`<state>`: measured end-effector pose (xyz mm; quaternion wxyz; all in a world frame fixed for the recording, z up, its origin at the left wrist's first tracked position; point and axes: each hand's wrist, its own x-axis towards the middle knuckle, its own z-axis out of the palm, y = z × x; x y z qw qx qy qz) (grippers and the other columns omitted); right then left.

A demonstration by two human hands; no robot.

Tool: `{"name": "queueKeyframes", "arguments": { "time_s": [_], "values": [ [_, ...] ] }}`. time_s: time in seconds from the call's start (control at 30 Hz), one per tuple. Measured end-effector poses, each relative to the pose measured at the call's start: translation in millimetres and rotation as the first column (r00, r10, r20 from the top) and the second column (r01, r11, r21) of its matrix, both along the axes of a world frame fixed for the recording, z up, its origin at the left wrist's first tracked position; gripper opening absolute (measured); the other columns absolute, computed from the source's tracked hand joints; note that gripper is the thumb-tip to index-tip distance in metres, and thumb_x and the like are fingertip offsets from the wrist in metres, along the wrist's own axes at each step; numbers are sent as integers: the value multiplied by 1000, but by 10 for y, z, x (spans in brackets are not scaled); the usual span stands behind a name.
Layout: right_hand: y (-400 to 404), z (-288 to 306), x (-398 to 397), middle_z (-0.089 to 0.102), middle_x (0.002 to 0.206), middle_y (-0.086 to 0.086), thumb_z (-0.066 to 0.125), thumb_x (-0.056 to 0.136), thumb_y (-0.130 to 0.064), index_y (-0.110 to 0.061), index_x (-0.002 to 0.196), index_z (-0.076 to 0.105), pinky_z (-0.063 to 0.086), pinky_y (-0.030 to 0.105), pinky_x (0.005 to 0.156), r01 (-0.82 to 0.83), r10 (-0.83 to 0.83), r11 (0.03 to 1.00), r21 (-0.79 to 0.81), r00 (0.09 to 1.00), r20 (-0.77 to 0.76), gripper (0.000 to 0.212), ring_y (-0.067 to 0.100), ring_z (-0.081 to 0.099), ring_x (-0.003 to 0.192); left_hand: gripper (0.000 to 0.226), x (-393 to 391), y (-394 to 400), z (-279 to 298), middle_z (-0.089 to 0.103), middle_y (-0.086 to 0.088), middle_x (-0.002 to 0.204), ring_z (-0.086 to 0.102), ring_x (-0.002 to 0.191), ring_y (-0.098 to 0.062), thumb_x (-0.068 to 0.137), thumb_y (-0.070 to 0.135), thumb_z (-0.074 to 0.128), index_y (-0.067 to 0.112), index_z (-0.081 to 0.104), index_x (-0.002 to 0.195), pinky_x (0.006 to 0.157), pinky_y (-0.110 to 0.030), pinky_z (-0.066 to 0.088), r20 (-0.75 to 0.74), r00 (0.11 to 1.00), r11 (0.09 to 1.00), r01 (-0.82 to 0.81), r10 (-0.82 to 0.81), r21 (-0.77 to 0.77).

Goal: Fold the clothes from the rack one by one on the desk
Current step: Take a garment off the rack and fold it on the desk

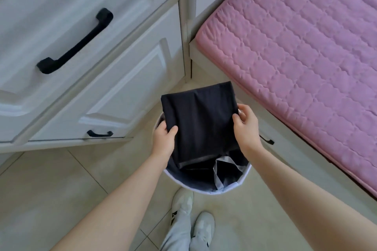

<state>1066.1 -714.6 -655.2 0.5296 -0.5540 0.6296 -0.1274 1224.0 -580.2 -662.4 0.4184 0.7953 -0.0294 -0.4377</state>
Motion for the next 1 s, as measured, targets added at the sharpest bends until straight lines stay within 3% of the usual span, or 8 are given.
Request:
{"name": "queueKeyframes", "arguments": {
  "time_s": [0.13,0.3,0.43,0.53,0.6,0.77,0.9,1.0],
  "values": [
    [105,-367,-108,65,103,-8,45,97,-12,-24,121,55,41,13,72,-25,29,999,40,994,-106,29,9,61,92,18,-96,91,-454,68,1,105,61,103,-22,97,15,49,16,62,109,94,-39,48,14,998,992,67,-69,104],
    [243,-756,-329,64,114,4,42,98,-12,-20,129,52,41,28,91,-66,102,987,147,963,-250,33,23,58,106,41,-273,242,-909,52,2,138,49,124,-24,101,22,39,19,43,141,108,-42,39,-189,973,942,186,-136,280],
    [206,-842,-365,67,107,2,42,98,-13,-20,127,54,42,27,82,-70,107,986,154,963,-249,32,20,60,94,47,-294,216,-1043,43,5,146,43,131,-24,101,25,38,24,34,148,110,-46,38,-210,973,935,156,-91,319],
    [112,-895,-330,65,90,1,43,97,-12,-20,133,49,43,26,73,-102,151,977,189,952,-265,38,14,57,73,52,-230,153,-1060,46,2,144,46,129,-29,98,24,42,25,32,148,108,-48,40,-205,974,918,162,-91,362],
    [44,-939,-273,63,88,3,44,95,-10,-18,141,41,41,26,72,-177,254,951,254,915,-313,47,11,54,69,59,-156,144,-1090,52,-11,139,48,127,-37,91,19,44,26,31,148,105,-53,42,-185,975,888,193,-125,418],
    [28,-805,-270,63,111,11,44,93,-12,-13,139,41,42,29,76,-248,368,909,335,854,-367,47,24,58,88,66,-166,66,-870,44,-9,145,46,129,-31,90,13,49,18,25,151,106,-45,43,-205,970,884,210,-133,418],
    [128,-456,-359,63,105,4,40,94,-12,-13,135,48,41,22,75,-210,312,920,331,903,-295,41,18,56,83,55,-269,18,-529,60,-10,112,58,94,-21,93,10,52,14,36,145,93,-40,51,-257,951,907,253,-170,337],
    [198,-78,-467,62,118,5,40,95,-13,-14,132,52,40,22,81,-162,243,940,299,936,-255,39,21,57,99,44,-375,-50,-123,63,-8,106,61,94,-19,96,8,53,12,44,138,86,-36,52,-259,947,940,252,-190,230]
  ]
}}
